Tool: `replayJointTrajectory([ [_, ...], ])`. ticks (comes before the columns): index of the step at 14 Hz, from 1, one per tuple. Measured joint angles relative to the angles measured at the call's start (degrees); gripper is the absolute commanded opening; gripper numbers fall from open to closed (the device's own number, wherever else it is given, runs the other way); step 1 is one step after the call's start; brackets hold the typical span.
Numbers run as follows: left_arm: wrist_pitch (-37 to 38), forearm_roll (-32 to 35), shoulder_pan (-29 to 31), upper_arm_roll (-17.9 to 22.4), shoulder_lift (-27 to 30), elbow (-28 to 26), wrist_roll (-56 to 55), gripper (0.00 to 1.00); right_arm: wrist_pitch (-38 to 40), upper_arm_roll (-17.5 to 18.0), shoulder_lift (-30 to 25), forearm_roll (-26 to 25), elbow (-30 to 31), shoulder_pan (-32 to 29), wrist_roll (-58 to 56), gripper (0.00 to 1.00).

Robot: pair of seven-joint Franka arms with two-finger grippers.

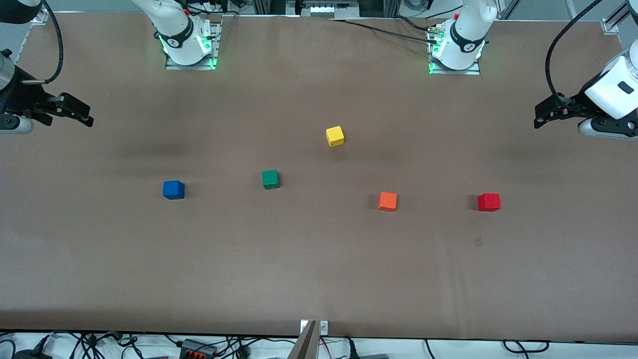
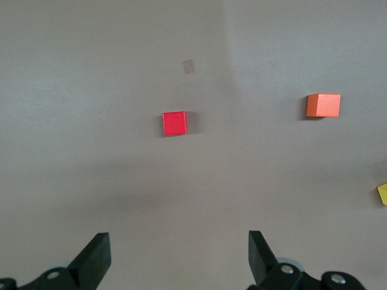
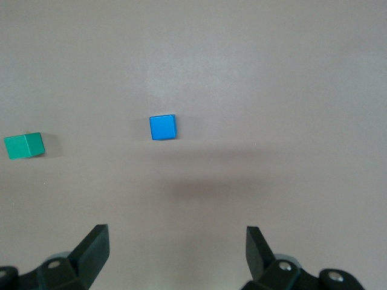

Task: Pass red block to right arm, stack on blue
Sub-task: 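Move the left gripper toward the red cube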

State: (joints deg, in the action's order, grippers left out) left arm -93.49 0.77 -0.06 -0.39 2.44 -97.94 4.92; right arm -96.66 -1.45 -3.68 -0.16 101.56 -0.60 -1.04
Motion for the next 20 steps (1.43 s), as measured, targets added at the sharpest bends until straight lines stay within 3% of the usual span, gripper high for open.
replayJointTrajectory([
  [15, 0.12, 0.00, 0.15, 0.04, -0.06, 0.20, 0.00, 1.00, 0.00, -0.62, -0.05, 0.00, -0.02, -0.06, 0.00, 1.00],
  [20, 6.55, 0.00, 0.70, 0.17, -3.19, 0.31, 0.00, 1.00, 0.03, -0.29, -0.05, 0.00, -0.01, 0.02, -0.01, 1.00],
])
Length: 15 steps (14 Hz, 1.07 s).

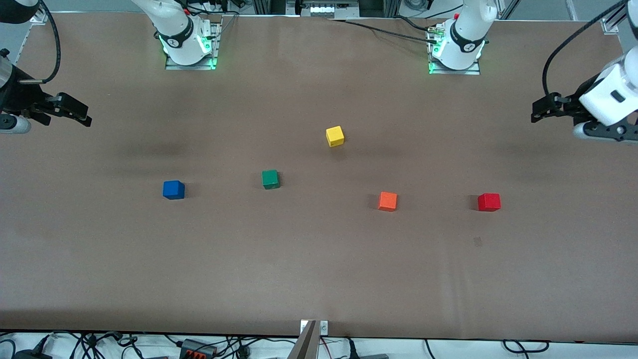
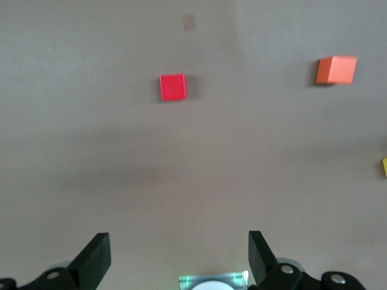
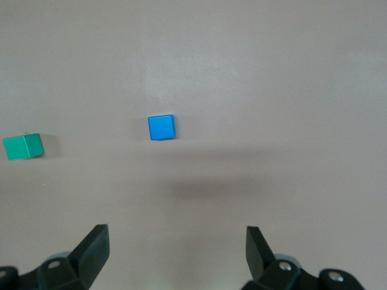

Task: Pass red block to right arm, stack on blue
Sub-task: 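Move the left gripper toward the red cube, then lower the left gripper over the red cube and close on it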

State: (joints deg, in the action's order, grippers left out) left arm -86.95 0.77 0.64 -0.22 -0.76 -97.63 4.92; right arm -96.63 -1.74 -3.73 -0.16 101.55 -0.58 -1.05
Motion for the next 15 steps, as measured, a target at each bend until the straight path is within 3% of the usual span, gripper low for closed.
replayJointTrajectory([
  [5, -3.53, 0.00, 0.47, 0.03, -7.44, -0.05, 0.00, 1.00, 0.00, 0.14, 0.26, 0.00, 0.02, 0.09, 0.00, 1.00],
  [12, -28.74, 0.00, 3.02, 0.10, -20.64, -4.59, 0.00, 1.00, 0.00, 0.18, 1.25, 0.00, 0.14, 0.81, 0.00, 1.00],
  [15, -35.96, 0.00, 3.07, 0.05, -24.61, -6.65, 0.00, 1.00, -0.02, 0.19, 1.30, 0.00, 0.15, 0.87, 0.00, 1.00],
])
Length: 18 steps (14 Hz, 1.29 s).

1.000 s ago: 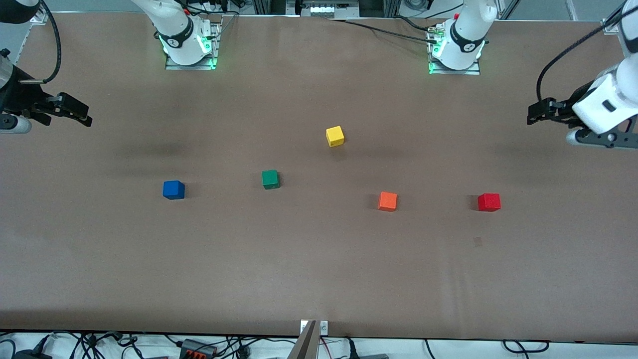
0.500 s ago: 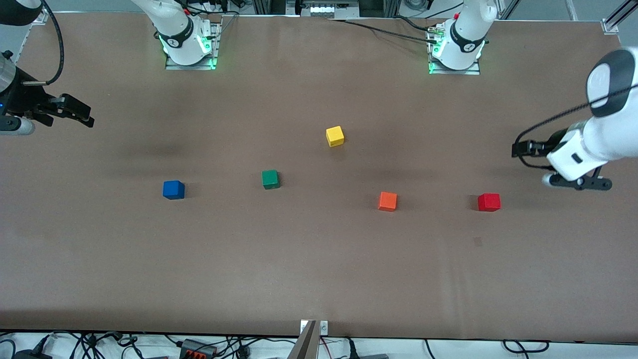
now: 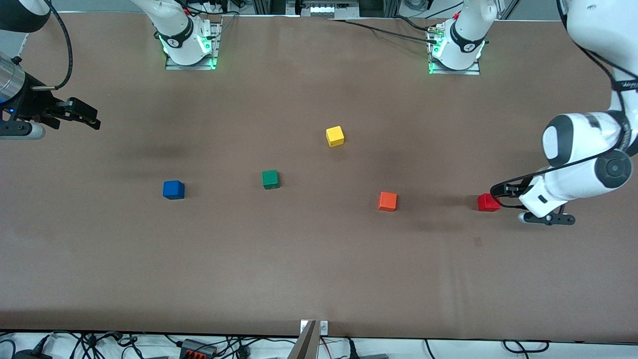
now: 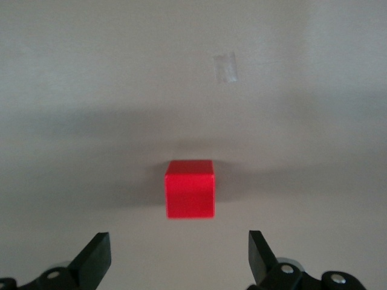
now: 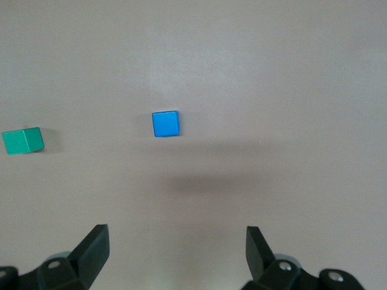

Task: Pass red block to right arm, stack on blue
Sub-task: 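Lower the left gripper over the red cube and close on it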

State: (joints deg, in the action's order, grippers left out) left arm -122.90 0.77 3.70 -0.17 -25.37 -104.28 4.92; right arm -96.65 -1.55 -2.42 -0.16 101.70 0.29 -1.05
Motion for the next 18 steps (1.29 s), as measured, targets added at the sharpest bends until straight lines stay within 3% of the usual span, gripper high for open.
replayJointTrajectory([
  [7, -14.86, 0.00, 0.00, -0.02, -1.90, -8.26, 0.00, 1.00, -0.05, 0.00, 1.07, 0.00, 0.02, 0.00, 0.00, 1.00],
  [14, -19.26, 0.00, -0.01, -0.07, -4.38, -9.09, 0.23, 0.99, -0.05, 0.00, 1.29, 0.00, 0.22, 0.00, 0.00, 1.00],
  [15, -19.95, 0.00, -0.01, -0.07, -4.80, -9.17, 0.50, 0.92, -0.05, 0.00, 1.33, 0.00, 0.31, 0.00, 0.00, 1.00],
  [16, -20.43, 0.00, 0.00, -0.07, -5.24, -9.22, 0.72, 0.76, -0.05, 0.00, 1.35, 0.00, 0.37, 0.00, 0.01, 1.00],
  [18, -20.96, 0.00, 0.02, -0.06, -5.94, -9.22, 0.88, 0.38, -0.05, 0.00, 1.36, 0.00, 0.41, 0.00, 0.01, 1.00],
])
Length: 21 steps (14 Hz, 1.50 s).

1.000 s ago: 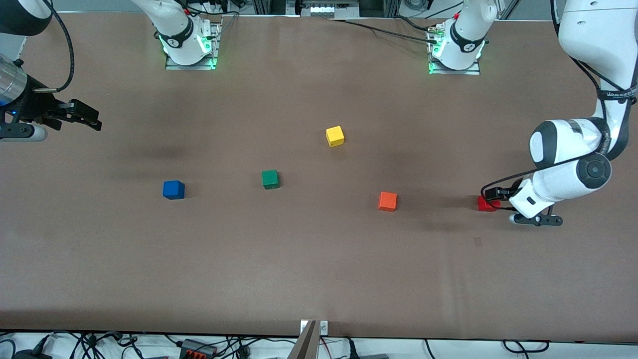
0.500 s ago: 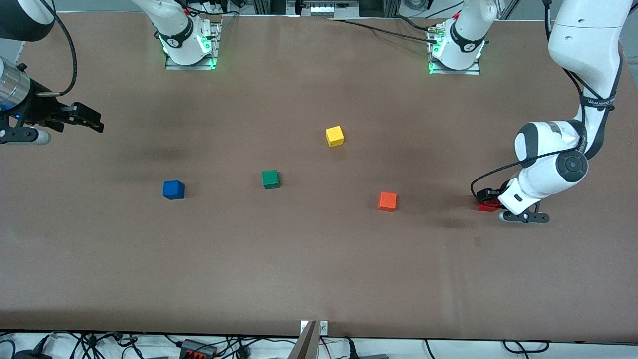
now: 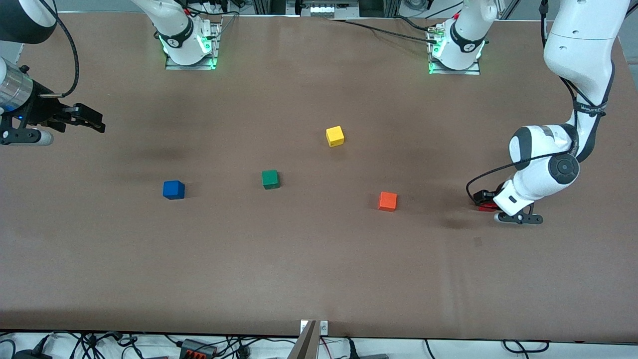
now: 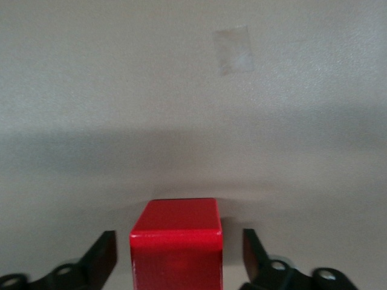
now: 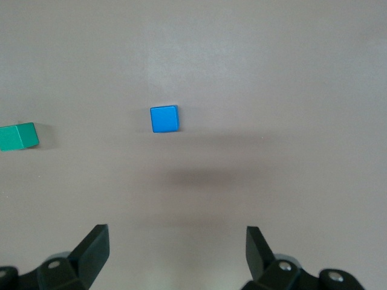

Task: Pass red block to right arm, stack on blue
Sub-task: 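Lower the left gripper over the red cube and close on it, then lift the red cube with the left gripper while the right gripper approaches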

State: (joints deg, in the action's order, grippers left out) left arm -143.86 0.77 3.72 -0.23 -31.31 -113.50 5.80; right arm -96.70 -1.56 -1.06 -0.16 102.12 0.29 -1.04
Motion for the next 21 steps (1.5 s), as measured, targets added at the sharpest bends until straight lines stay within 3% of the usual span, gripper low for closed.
replayJointTrajectory([
  [2, -0.05, 0.00, 0.01, 0.00, -0.17, 0.00, 0.01, 0.24, 0.00, 0.00, 0.00, 0.00, 0.03, 0.00, 0.00, 1.00],
  [4, -0.05, 0.00, 0.05, 0.01, -0.14, 0.04, 0.05, 0.17, 0.03, 0.00, 0.00, 0.00, 0.03, 0.00, 0.00, 1.00],
  [7, 2.48, 0.00, 0.08, 0.01, 0.13, 1.46, 2.77, 0.15, 0.03, 0.00, 0.00, 0.00, 0.04, 0.00, 0.00, 1.00],
  [11, 15.03, 0.01, 0.06, -0.20, 2.41, 8.06, 11.50, 0.18, 0.05, 0.06, 0.46, 0.04, 0.10, 1.04, 0.01, 1.00],
  [13, 22.85, 0.00, -0.02, -1.42, 4.10, 11.85, 17.82, 0.15, 0.05, 0.12, 1.15, 2.05, 0.12, 1.89, 0.08, 1.00],
  [15, 29.57, -0.02, 0.01, -3.81, 5.17, 15.69, 24.23, 0.13, 0.07, 0.15, 2.42, 9.80, 0.20, 2.17, 0.09, 1.00],
  [18, 31.65, -0.74, -0.01, -8.78, 5.90, 19.14, 34.05, 0.13, -0.01, 0.27, 5.69, 24.22, 0.25, 3.30, 0.17, 1.00],
  [21, 31.77, -10.15, -0.14, -11.66, 6.15, 19.60, 45.28, 0.10, -0.41, 0.30, 10.49, 40.04, 0.14, 4.38, 0.28, 1.00],
])
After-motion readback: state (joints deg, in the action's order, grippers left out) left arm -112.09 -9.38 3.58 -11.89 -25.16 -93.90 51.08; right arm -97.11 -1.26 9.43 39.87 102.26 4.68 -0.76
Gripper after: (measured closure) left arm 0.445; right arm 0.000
